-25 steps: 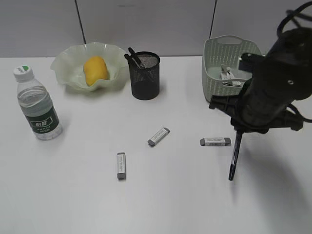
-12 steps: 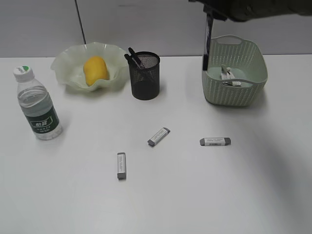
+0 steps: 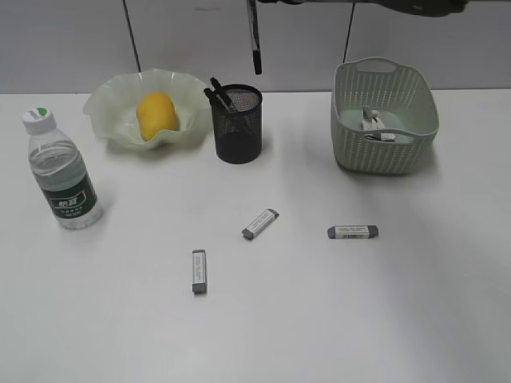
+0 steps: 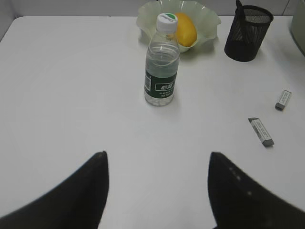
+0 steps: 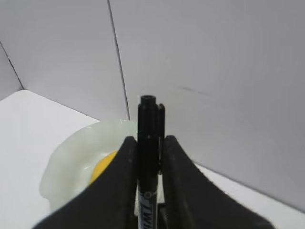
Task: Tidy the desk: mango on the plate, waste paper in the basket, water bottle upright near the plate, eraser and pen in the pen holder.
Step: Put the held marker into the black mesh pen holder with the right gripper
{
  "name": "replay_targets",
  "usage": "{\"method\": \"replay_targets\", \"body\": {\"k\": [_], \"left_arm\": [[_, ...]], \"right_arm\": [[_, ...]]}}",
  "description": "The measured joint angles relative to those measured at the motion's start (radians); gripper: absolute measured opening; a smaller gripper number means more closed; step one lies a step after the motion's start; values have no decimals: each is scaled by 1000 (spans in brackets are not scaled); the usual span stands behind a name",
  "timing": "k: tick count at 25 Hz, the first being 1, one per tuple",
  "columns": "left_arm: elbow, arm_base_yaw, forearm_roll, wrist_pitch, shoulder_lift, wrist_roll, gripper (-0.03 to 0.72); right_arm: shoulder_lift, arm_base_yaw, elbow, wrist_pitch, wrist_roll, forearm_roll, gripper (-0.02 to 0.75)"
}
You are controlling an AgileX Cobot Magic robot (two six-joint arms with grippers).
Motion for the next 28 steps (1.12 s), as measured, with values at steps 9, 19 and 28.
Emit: {"method": "replay_targets", "body": {"k": [9,19,28], "left_arm": [[0,0,0,0,0,0,496],[0,0,0,0,0,0,491],[0,0,0,0,0,0,491]], "right_arm": [[176,0,-201,-51,-200,5,134],[288,0,-208,-78,-378,193,133],[355,-13,-209,-137,-671,525,132]]}}
